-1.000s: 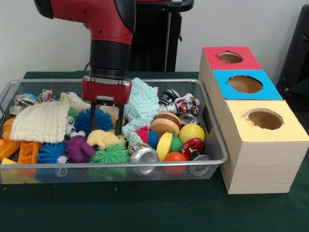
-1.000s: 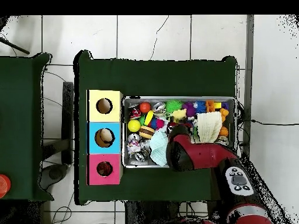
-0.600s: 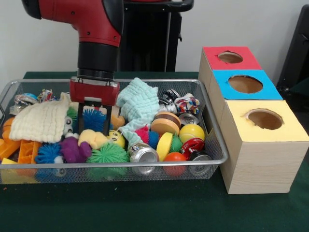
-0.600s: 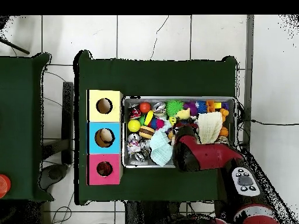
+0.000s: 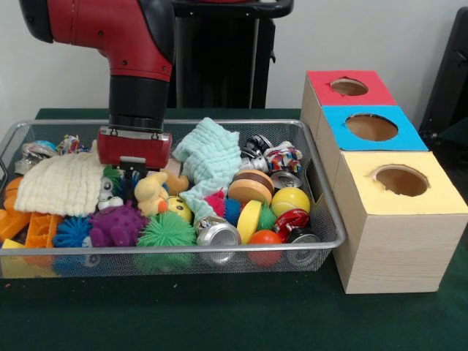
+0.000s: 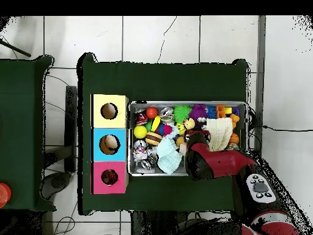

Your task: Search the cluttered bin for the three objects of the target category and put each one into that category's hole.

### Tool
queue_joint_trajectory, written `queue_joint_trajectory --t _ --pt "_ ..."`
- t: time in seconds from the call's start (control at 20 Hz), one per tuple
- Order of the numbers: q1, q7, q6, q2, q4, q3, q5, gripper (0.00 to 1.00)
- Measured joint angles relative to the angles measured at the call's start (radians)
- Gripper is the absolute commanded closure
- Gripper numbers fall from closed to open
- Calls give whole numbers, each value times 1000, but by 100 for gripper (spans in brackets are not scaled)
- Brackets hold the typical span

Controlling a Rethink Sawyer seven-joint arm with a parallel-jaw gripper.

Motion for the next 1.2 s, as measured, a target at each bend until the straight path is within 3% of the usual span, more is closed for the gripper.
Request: queue_joint_trajectory --t 0.55,0.9,1.2 --pt "-10 0 1 -29 7 1 -8 100" --pt "29 0 64 -176 87 1 40 100" --pt "68 0 206 -326 155 1 114 100"
